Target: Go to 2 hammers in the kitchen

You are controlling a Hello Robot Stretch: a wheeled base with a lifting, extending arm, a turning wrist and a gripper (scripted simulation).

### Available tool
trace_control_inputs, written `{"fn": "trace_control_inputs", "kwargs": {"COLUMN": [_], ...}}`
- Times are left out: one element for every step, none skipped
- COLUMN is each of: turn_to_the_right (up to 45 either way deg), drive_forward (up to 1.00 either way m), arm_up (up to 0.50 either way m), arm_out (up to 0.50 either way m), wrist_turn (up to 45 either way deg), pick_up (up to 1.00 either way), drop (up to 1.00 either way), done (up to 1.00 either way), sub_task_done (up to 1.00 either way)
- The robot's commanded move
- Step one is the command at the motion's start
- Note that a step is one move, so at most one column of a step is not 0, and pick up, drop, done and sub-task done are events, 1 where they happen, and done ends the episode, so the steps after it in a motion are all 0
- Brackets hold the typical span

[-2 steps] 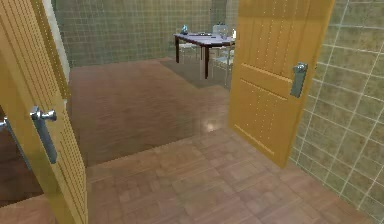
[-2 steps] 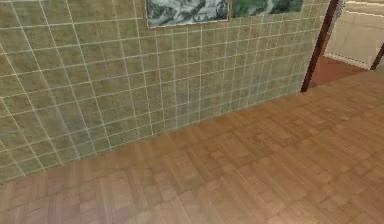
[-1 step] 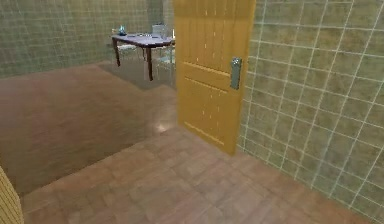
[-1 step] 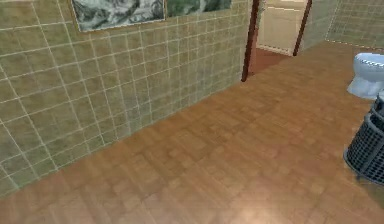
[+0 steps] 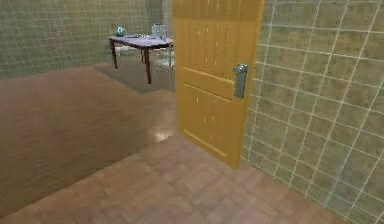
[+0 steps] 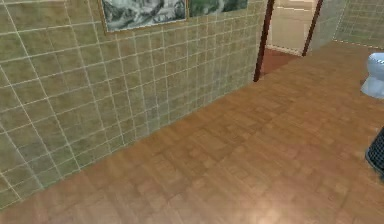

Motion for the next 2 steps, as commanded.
{"fn": "trace_control_inputs", "kwargs": {"turn_to_the_right": [-45.0,-45.0], "drive_forward": [0.00,0.00], "arm_up": [0.00,0.00], "arm_out": [0.00,0.00], "wrist_turn": [0.0,0.0], "pick_up": [0.00,0.00], "drop": [0.00,0.00], "done": [0.00,0.00], "sub_task_done": [0.00,0.00]}}
